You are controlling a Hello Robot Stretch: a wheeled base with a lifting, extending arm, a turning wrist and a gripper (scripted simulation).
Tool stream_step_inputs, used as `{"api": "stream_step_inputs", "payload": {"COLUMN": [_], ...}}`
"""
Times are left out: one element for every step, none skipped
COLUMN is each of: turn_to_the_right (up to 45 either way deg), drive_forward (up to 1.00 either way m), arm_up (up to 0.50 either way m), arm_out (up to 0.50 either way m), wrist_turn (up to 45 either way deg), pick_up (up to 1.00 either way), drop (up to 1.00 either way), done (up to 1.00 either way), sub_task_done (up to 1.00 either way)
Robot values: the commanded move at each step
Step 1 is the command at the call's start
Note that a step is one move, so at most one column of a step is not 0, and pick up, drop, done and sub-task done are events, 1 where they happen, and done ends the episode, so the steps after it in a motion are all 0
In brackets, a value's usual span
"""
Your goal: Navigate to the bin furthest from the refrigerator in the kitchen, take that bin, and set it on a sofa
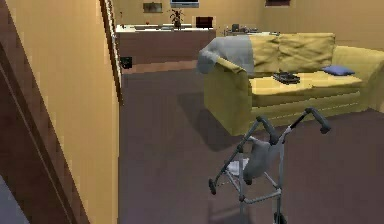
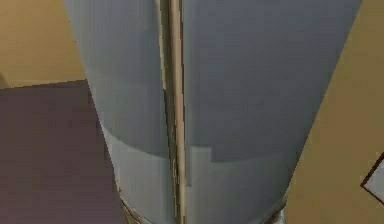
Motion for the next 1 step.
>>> {"api": "stream_step_inputs", "payload": {"turn_to_the_right": [-12.0], "drive_forward": [0.0], "arm_up": [0.0], "arm_out": [0.0], "wrist_turn": [0.0], "pick_up": [0.0], "drop": [0.0], "done": [0.0], "sub_task_done": [0.0]}}
